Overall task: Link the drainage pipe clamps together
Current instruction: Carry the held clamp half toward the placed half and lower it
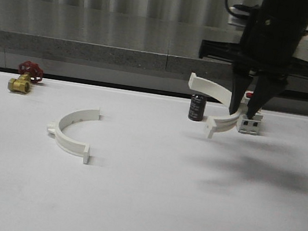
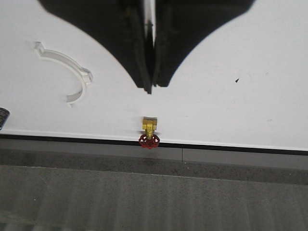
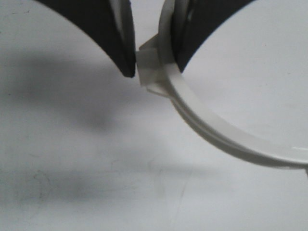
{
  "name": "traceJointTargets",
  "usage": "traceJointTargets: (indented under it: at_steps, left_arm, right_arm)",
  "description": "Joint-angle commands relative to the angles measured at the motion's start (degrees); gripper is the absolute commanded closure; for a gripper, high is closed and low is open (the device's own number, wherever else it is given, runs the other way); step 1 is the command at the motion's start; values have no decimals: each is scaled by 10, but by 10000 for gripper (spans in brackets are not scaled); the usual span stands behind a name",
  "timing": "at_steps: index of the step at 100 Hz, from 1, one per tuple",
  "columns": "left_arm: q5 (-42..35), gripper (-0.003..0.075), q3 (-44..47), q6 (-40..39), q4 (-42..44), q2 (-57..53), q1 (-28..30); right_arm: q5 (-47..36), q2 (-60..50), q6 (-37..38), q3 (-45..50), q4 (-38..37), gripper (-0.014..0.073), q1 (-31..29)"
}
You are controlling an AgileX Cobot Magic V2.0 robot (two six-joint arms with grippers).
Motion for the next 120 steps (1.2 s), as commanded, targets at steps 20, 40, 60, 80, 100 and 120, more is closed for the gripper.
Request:
traceJointTargets:
  at_steps: [20,40,60,80,100,120]
  left_arm:
    - [-47,741,-15,-5,2,7,1]
    - [-47,741,-15,-5,2,7,1]
    - [-47,741,-15,-5,2,7,1]
    - [-47,741,-15,-5,2,7,1]
    - [-47,741,-15,-5,2,7,1]
    - [-47,741,-15,-5,2,7,1]
  right_arm:
    - [30,42,92,-101,-53,606,71]
    - [50,104,115,-178,-49,606,105]
    - [72,163,116,-251,-38,606,123]
    - [78,202,116,-296,-20,606,127]
    - [93,227,127,-328,-19,606,137]
    - [95,235,138,-337,-13,606,141]
